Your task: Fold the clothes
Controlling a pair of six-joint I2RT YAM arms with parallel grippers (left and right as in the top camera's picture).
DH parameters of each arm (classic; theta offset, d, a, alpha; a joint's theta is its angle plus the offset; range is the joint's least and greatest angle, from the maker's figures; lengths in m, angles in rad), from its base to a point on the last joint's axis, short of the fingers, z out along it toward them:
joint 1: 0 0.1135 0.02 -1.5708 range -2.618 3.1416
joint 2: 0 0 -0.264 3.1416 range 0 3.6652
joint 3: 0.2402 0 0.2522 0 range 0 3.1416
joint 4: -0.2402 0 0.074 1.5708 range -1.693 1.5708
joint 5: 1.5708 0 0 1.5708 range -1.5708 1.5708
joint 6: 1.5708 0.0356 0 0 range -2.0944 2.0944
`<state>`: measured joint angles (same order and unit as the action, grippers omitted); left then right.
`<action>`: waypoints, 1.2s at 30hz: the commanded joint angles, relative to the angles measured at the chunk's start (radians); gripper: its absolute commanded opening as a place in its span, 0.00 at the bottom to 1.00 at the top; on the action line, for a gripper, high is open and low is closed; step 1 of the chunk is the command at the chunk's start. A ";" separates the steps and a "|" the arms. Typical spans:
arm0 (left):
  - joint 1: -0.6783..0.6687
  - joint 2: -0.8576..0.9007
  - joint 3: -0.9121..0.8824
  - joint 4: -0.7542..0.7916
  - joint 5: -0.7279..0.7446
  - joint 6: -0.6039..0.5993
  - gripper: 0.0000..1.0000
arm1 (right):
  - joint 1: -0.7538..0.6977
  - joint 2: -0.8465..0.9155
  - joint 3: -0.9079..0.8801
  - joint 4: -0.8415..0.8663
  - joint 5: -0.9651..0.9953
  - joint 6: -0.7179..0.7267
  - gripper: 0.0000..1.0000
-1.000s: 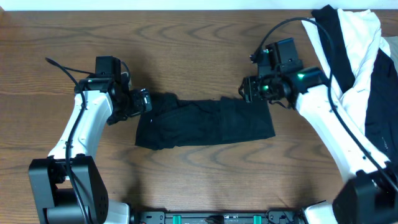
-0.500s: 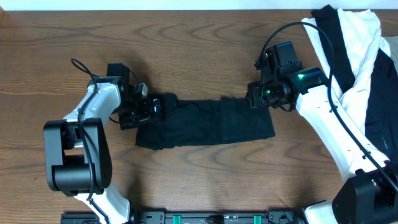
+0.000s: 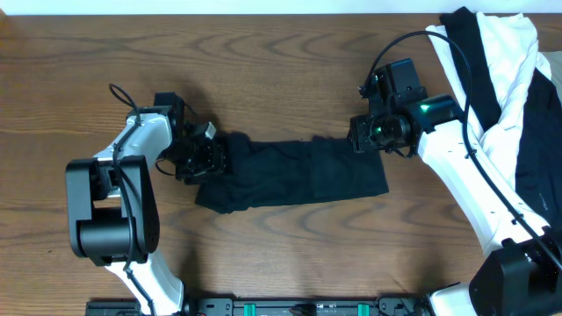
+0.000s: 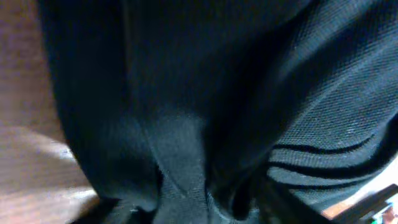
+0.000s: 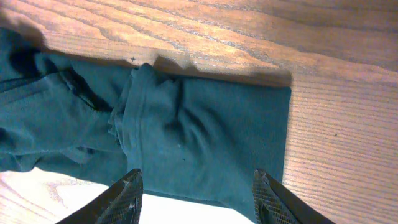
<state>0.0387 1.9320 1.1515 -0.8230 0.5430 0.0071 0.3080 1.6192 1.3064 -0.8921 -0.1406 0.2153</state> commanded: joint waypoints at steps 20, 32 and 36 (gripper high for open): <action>0.197 -0.163 -0.008 -0.006 -0.031 -0.027 0.06 | -0.201 -0.043 -0.001 -0.048 0.081 0.065 0.52; 0.395 -0.195 0.141 -0.090 0.151 -0.064 0.06 | -0.392 -0.044 -0.001 -0.149 0.091 0.011 0.53; 0.363 -0.199 0.188 -0.105 0.343 -0.065 0.06 | -0.401 -0.044 -0.001 -0.150 0.092 0.007 0.52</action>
<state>0.4255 1.7557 1.2964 -0.9199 0.6968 -0.0490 -0.0822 1.5959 1.3060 -1.0397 -0.0551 0.2409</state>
